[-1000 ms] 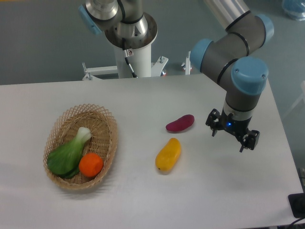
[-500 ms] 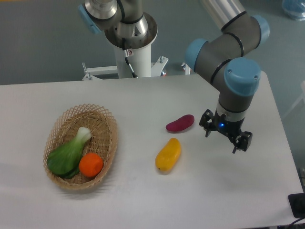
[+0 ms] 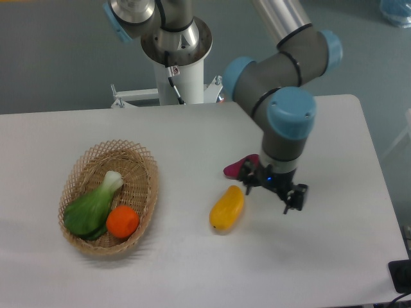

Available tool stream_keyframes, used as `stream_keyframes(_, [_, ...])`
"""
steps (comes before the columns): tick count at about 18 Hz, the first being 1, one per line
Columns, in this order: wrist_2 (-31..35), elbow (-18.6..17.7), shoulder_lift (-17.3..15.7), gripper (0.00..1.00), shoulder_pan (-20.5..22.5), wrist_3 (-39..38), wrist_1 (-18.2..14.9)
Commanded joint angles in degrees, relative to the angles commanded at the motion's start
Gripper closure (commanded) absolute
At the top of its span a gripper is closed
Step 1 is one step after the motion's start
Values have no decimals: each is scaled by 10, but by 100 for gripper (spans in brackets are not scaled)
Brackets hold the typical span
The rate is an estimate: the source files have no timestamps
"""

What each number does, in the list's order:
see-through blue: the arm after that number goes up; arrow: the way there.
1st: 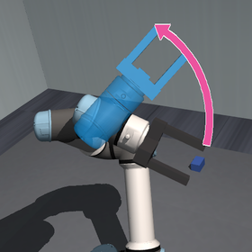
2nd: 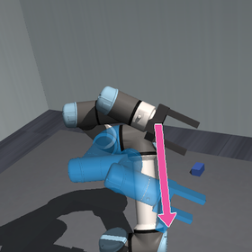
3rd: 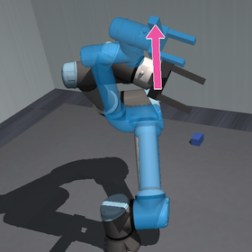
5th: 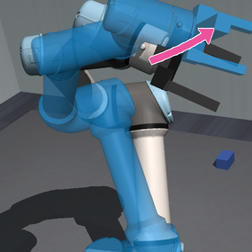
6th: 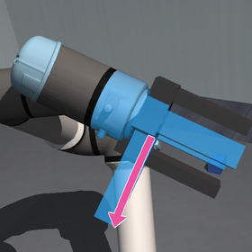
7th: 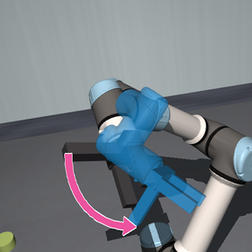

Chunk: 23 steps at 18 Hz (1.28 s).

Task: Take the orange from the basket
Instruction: 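Move the open gripper over the basket above the orange, then lower the gripper onto the orange and close around it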

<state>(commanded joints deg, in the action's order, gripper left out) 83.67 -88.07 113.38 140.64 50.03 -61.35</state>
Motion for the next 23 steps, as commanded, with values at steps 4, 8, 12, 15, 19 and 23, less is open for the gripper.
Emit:
stream_keyframes(4, [-2,-3,7,0,-42,-40,20])
stream_keyframes(8, [-7,-4,14,0,-83,-52,28])
stream_keyframes(12, [-22,-18,15,0,-138,-81,30])
stream_keyframes(15, [-21,-36,21,0,-165,-82,37])
stream_keyframes(19, [-22,-47,25,0,-192,-94,55])
stream_keyframes(23, [-21,-65,25,0,-206,-100,55])
